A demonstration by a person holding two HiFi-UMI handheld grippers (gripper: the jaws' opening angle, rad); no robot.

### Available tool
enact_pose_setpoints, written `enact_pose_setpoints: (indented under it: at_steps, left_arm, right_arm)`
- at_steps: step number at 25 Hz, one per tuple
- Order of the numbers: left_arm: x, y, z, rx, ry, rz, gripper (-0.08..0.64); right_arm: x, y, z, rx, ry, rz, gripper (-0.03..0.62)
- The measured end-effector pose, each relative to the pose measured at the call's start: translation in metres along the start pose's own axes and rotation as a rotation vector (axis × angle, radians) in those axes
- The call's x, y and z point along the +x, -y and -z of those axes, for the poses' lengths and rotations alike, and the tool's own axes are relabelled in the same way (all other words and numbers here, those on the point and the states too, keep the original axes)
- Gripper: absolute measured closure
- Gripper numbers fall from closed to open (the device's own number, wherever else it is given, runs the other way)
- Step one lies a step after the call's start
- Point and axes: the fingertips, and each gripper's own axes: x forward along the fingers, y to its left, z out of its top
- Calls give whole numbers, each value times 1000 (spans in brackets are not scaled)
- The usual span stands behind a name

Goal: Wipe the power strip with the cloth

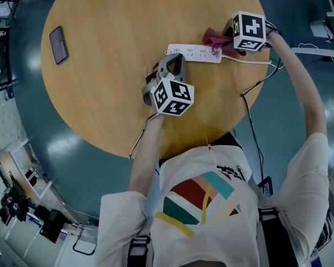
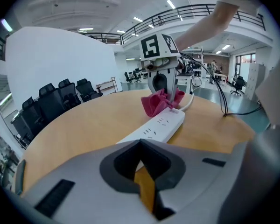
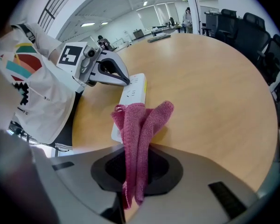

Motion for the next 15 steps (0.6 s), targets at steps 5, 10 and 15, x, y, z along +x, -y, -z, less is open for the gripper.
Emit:
enact_pose_setpoints:
  at_steps: [5,10,15]
  left_arm:
    - [-4,36,-27,-108,61,27,518]
    - [16,42,-32,-152,44,7,517]
    - [20,19,-35,-265,54,7,518]
  right_arm:
    - [-27,-5,-21,-165,68,115,552]
    - [-39,9,-93,-542,-54,218,553]
    - [-14,9,-165,-996,-211,137,553]
